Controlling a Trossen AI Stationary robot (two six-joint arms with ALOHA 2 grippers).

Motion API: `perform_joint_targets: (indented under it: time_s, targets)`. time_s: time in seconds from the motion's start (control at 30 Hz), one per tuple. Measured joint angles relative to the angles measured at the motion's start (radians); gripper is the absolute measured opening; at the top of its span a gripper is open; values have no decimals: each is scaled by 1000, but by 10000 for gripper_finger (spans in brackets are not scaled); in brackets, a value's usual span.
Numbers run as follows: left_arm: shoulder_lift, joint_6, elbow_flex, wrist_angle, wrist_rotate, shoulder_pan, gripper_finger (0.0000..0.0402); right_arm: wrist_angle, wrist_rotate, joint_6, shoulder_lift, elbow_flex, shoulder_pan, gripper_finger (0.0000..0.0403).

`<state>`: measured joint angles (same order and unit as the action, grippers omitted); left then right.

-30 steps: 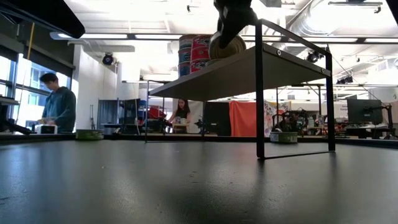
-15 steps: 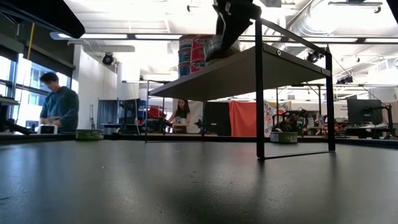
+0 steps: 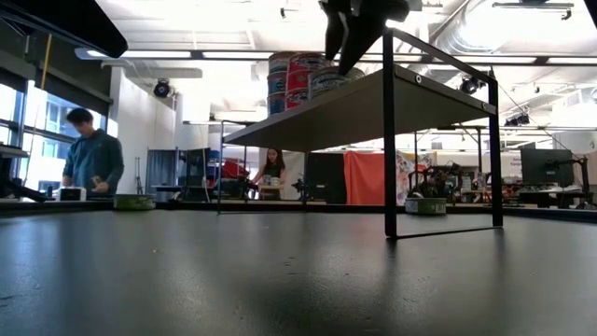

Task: Stack canned seafood by type on shelf
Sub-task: Put the green tuna can on the shelf

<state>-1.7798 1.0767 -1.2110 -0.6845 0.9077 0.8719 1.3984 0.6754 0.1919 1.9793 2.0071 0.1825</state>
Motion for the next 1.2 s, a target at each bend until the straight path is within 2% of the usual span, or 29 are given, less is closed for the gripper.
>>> perform_joint_targets:
  time_s: [0.23, 0.37, 0.53, 0.77, 0.87, 1.07, 1.13, 1.2]
  targets:
    - [0, 11, 0, 1, -5, 0, 0, 6, -4, -20, -8, 39, 15, 280]
    - [29, -24, -4, 7, -75, -1, 0, 20, -45, -120, -8, 130, 16, 280]
    - [212, -304, -19, 19, -149, -58, 0, 19, -211, -216, -11, 264, 16, 280]
    - [475, -525, 4, 42, -143, -165, 0, 115, -384, -291, -20, 348, 60, 280]
    - [550, -606, 72, 158, -182, -197, 0, 146, -389, -359, -57, 277, 112, 280]
    - [615, -670, 302, 568, -426, -282, 0, 136, -238, -619, -236, -28, 250, 280]
    - [624, -653, 343, 597, -451, -318, 0, 106, -208, -777, -323, -147, 287, 280]
    - [653, -635, 346, 545, -434, -375, 0, 56, -203, -954, -417, -271, 322, 280]
